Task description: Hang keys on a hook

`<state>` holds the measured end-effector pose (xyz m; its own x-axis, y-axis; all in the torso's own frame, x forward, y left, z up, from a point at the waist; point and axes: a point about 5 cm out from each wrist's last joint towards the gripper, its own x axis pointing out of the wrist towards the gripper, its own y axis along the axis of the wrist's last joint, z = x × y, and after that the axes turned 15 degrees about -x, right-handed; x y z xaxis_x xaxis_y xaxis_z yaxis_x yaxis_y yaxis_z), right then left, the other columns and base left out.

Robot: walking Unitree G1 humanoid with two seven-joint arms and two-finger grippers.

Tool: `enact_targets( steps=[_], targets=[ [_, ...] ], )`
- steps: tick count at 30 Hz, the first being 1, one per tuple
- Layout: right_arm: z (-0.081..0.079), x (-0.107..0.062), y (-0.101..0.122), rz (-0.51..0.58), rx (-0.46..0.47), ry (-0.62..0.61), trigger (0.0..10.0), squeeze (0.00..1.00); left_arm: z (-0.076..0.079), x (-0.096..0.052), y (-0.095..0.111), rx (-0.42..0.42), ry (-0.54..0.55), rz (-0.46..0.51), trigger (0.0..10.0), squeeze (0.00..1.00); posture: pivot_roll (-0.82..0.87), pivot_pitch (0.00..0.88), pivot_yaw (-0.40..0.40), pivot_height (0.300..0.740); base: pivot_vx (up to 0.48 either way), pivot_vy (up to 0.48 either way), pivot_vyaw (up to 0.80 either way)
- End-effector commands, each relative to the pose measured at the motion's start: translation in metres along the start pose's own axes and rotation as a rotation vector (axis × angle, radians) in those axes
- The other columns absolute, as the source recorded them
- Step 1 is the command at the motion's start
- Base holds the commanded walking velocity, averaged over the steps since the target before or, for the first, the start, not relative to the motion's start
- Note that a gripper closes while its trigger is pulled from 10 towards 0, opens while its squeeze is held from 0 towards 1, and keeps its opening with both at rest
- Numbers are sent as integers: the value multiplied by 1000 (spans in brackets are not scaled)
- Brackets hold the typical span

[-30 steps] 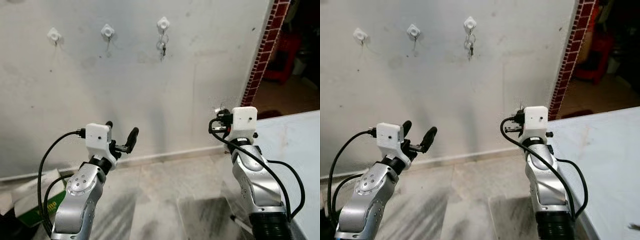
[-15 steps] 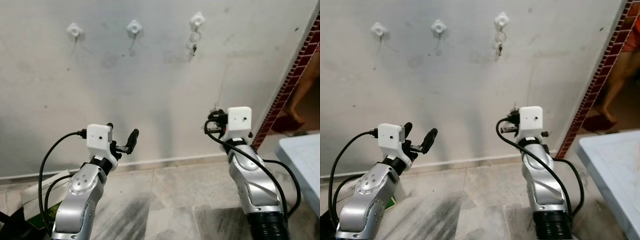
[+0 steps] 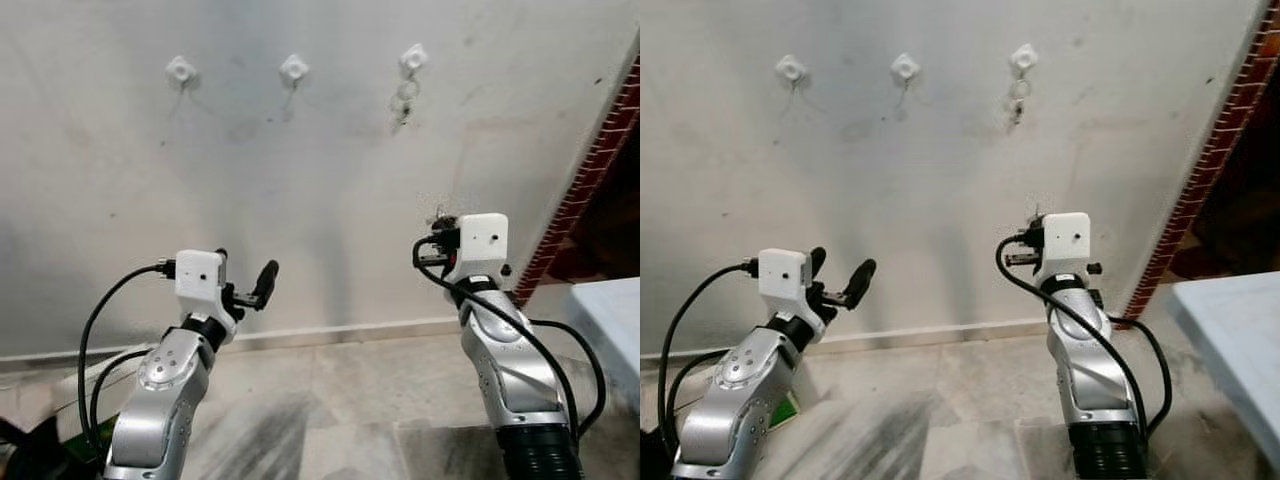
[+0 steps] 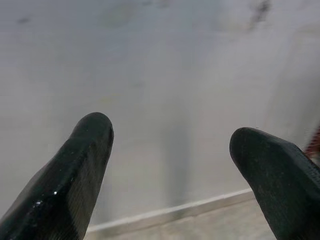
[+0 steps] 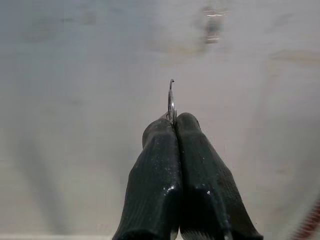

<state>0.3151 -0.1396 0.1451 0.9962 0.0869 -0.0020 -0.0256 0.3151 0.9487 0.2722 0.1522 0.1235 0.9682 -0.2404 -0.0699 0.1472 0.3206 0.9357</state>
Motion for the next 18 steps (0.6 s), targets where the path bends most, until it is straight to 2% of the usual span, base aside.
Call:
enact_targets(
  steps=[1,18],
  targets=[
    [6,1,2,9,-10,-14,10000,0,2,1,2,13,-5,3,10000,0,44,0,67,740,0,416,0],
    [6,2,4,21,-7,-16,10000,0,4,1,9,27,-52,46,10000,0,46,0,69,740,0,19,0]
  ],
)
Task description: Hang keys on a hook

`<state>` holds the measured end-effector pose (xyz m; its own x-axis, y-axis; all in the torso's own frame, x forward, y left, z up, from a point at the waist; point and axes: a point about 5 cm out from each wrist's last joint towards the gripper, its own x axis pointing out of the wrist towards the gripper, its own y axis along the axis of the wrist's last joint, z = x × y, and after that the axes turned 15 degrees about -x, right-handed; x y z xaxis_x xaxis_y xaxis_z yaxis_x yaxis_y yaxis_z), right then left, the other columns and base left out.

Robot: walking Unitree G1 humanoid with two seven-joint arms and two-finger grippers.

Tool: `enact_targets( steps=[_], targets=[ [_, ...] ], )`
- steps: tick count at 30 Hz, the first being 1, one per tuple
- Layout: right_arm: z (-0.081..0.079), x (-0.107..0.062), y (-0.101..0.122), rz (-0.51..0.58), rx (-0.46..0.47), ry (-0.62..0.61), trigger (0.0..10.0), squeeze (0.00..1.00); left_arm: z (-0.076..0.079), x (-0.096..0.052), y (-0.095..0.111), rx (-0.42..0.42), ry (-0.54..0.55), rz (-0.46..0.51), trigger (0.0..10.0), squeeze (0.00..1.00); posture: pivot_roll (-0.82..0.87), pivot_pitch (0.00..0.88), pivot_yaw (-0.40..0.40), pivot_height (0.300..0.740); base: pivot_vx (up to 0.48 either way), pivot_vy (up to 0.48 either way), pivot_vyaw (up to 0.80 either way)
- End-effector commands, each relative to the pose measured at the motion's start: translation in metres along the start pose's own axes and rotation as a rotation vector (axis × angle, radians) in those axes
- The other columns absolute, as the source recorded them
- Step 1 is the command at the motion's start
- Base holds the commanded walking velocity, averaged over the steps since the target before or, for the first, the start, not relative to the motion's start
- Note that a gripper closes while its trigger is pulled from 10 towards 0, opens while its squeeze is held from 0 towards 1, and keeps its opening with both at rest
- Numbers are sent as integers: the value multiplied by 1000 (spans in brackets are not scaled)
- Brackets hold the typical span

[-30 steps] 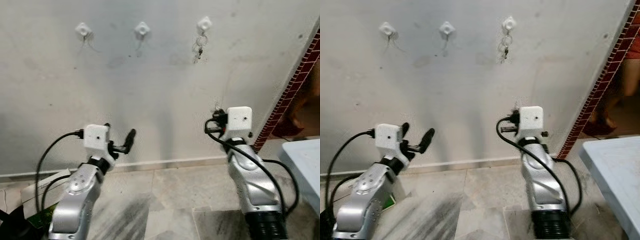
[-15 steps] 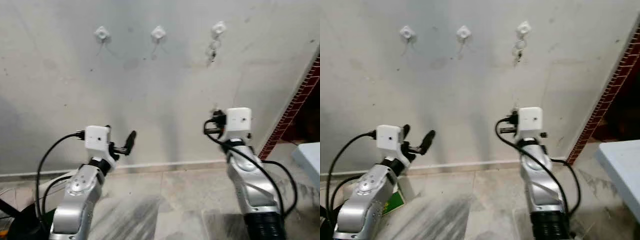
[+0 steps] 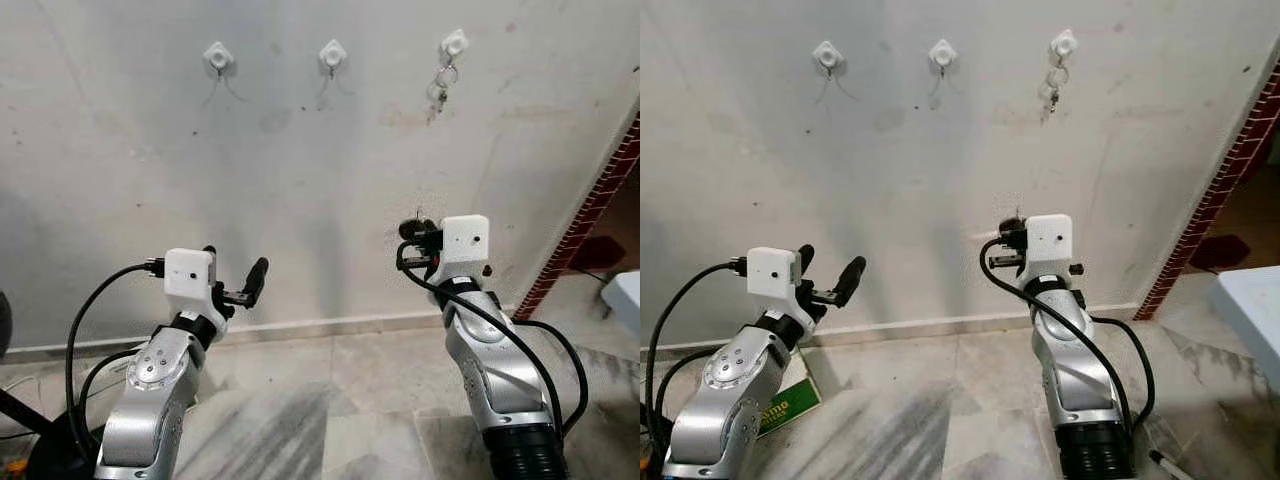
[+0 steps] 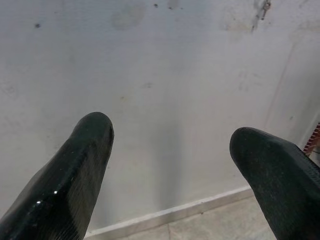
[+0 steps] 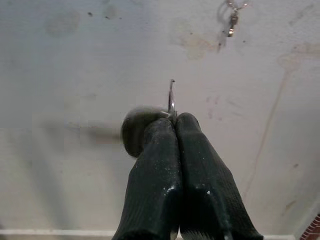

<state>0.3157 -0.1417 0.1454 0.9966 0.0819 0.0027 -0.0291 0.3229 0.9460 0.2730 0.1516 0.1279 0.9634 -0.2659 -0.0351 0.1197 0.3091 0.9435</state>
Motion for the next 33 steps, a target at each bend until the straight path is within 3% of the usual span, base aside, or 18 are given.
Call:
enact_targets(
  steps=[1,33],
  targets=[
    [3,2,4,19,2,-9,10000,0,2,1,5,7,-15,22,10000,0,48,0,70,740,0,0,0],
    [1,0,4,23,-19,-4,10000,0,4,-1,5,-8,-38,27,10000,0,46,0,72,740,347,0,0]
  ],
)
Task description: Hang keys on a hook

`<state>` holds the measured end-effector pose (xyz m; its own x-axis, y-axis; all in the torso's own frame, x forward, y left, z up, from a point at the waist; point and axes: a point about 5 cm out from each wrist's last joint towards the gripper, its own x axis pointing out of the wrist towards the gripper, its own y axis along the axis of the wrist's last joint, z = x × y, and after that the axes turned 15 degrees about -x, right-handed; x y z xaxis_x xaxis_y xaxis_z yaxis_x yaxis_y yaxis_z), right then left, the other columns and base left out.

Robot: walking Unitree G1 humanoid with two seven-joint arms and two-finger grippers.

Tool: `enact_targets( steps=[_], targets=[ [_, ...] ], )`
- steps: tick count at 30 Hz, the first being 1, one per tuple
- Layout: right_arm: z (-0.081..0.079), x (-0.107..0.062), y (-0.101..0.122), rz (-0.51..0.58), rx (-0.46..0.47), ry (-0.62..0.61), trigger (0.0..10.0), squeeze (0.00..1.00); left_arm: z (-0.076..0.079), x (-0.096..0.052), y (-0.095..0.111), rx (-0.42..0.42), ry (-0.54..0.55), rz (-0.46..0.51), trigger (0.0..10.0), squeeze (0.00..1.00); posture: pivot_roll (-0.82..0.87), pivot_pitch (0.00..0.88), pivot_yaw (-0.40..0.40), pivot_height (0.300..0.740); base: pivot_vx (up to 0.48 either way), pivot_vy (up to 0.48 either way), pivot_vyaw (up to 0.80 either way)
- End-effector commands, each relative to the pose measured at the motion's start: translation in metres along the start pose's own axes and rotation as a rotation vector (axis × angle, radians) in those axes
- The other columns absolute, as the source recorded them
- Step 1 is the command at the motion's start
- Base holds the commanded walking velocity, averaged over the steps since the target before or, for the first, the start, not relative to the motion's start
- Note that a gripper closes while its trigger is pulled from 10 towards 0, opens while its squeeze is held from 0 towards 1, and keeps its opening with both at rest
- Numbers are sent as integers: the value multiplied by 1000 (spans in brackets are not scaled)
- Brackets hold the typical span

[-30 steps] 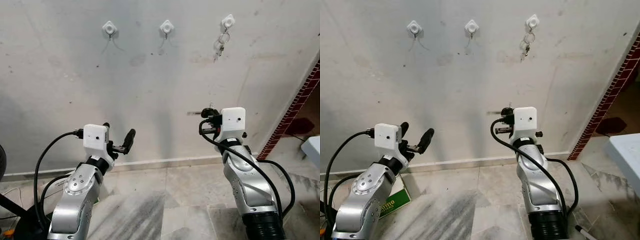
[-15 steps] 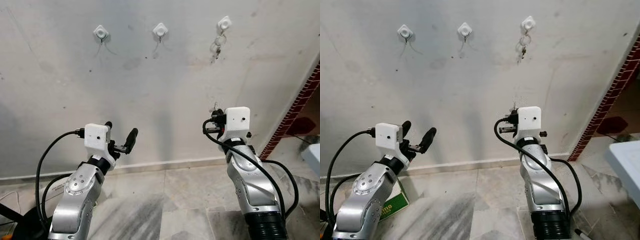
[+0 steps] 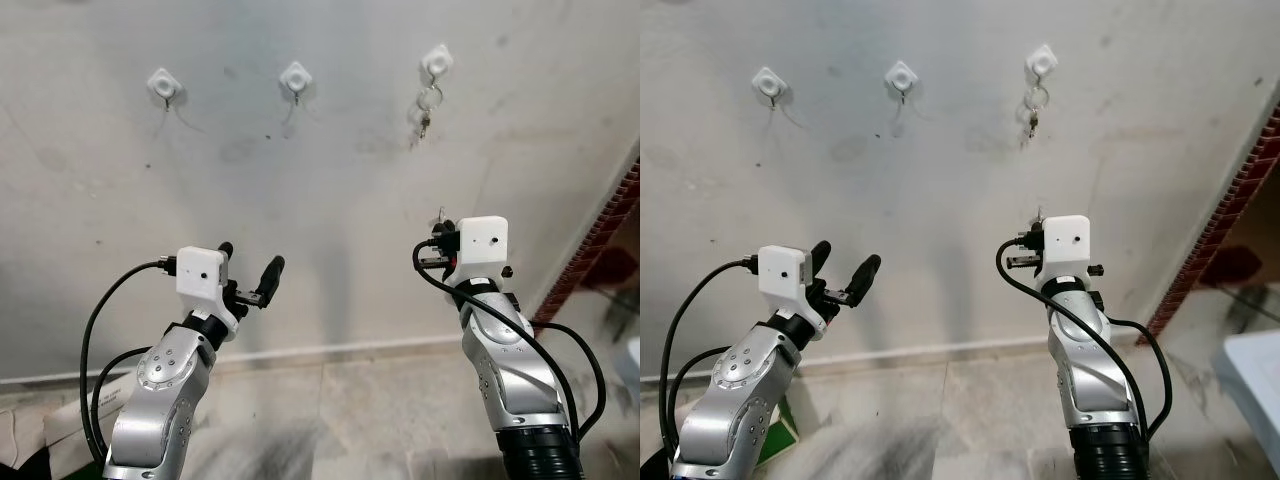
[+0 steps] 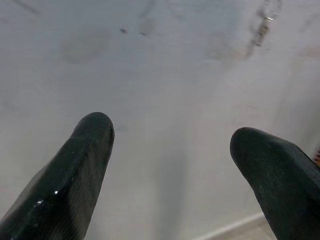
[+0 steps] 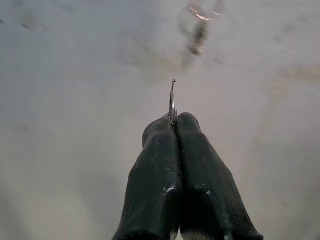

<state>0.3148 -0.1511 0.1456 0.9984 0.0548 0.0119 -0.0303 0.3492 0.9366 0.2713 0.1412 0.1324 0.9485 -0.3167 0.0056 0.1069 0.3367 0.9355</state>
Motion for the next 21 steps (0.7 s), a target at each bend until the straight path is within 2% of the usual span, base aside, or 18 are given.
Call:
enact_targets(
  steps=[1,16,21],
  targets=[
    [-8,2,7,24,9,25,10000,0,-7,-3,4,17,25,7,10000,0,46,0,72,740,398,0,0],
    [-10,-1,8,44,20,56,10000,0,-8,-2,4,24,37,6,10000,0,48,0,68,740,388,0,0],
    [-10,-12,12,84,44,117,10000,0,-15,-11,5,46,83,-1,10000,0,52,0,62,740,220,0,0]
  ],
)
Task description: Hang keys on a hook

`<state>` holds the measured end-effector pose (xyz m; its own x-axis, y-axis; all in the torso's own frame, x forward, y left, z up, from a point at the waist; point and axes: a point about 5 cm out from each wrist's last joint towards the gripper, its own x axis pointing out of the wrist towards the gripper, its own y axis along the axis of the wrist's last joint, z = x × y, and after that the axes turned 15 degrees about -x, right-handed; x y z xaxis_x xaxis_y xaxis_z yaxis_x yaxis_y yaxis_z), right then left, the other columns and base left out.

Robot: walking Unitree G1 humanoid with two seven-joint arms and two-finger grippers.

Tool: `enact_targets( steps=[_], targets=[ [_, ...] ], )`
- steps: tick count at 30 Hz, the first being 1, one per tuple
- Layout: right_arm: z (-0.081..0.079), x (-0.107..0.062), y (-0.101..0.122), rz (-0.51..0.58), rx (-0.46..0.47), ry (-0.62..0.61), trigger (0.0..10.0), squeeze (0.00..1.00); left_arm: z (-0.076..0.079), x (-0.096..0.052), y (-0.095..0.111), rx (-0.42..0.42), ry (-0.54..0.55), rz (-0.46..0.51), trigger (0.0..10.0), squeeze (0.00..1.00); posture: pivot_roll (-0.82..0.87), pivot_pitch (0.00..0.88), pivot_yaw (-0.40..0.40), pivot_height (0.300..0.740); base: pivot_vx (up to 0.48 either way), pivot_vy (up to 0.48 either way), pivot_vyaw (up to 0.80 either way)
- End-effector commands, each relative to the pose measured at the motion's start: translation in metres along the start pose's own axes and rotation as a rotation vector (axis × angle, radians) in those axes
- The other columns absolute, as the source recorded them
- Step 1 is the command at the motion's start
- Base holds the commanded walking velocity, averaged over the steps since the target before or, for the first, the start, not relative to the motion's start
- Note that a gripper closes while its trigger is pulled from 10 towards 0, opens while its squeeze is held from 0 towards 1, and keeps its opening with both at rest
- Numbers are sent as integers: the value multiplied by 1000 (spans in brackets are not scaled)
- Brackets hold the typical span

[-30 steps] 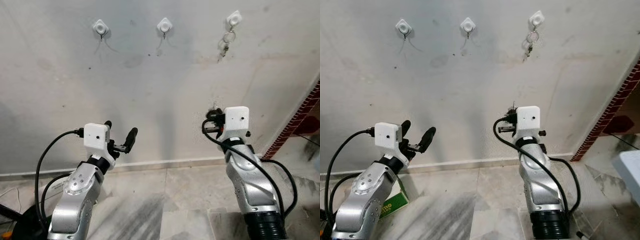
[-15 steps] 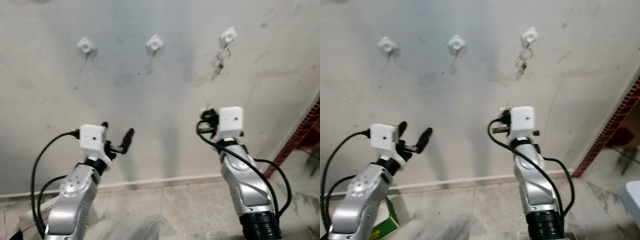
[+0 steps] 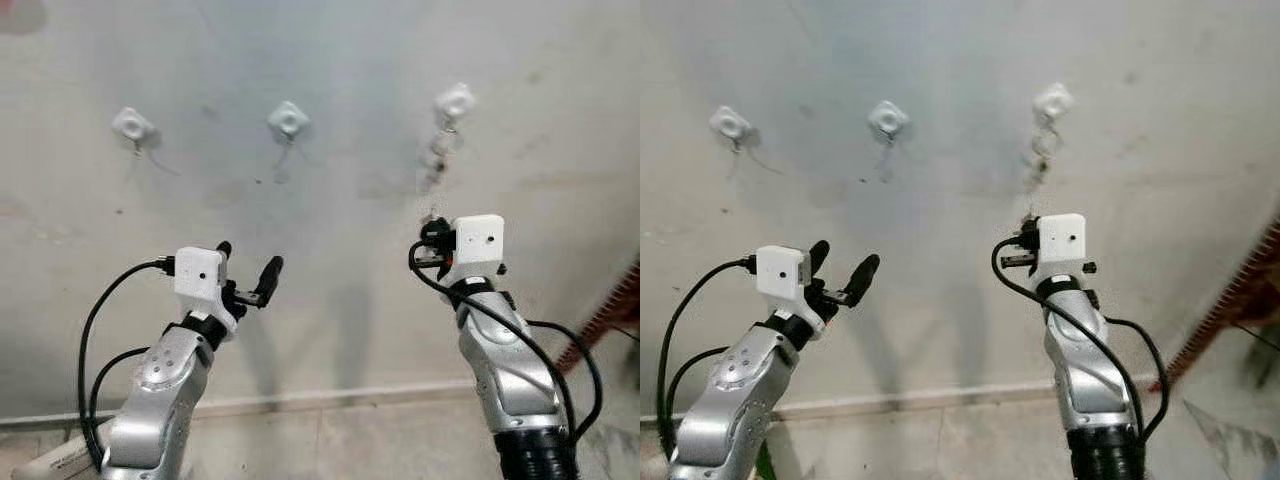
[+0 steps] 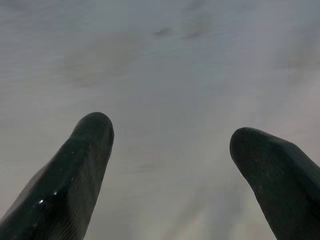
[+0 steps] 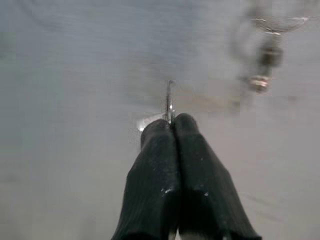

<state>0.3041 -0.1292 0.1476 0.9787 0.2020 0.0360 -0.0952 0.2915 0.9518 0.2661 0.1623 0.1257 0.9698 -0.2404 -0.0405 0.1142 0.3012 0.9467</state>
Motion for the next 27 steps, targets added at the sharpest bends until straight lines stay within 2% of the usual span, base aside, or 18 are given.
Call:
enact_targets(
  steps=[1,5,7,13,19,23,27],
  targets=[
    [9,-6,2,12,-14,-1,10000,0,4,-3,4,12,3,14,10000,0,51,0,62,740,0,0,0],
    [7,-13,-1,-8,13,14,10000,0,3,-11,5,36,0,31,10000,0,56,0,56,740,0,0,0],
    [1,-22,-1,-9,11,51,10000,0,2,-16,5,45,23,29,10000,0,64,0,54,740,0,0,0],
    [-6,-33,0,-3,-3,107,10000,0,0,-26,3,76,43,15,10000,0,67,0,56,740,0,0,0],
    [1,-51,3,-8,-27,128,10000,0,-8,-37,9,86,95,24,10000,0,75,0,63,740,0,0,0],
    [6,-58,3,-22,-36,117,10000,0,-12,-45,9,91,122,18,10000,0,75,0,66,740,0,0,0],
    [4,-58,3,-22,-35,120,10000,0,-12,-49,8,88,130,16,10000,0,78,0,65,740,0,0,0]
  ],
)
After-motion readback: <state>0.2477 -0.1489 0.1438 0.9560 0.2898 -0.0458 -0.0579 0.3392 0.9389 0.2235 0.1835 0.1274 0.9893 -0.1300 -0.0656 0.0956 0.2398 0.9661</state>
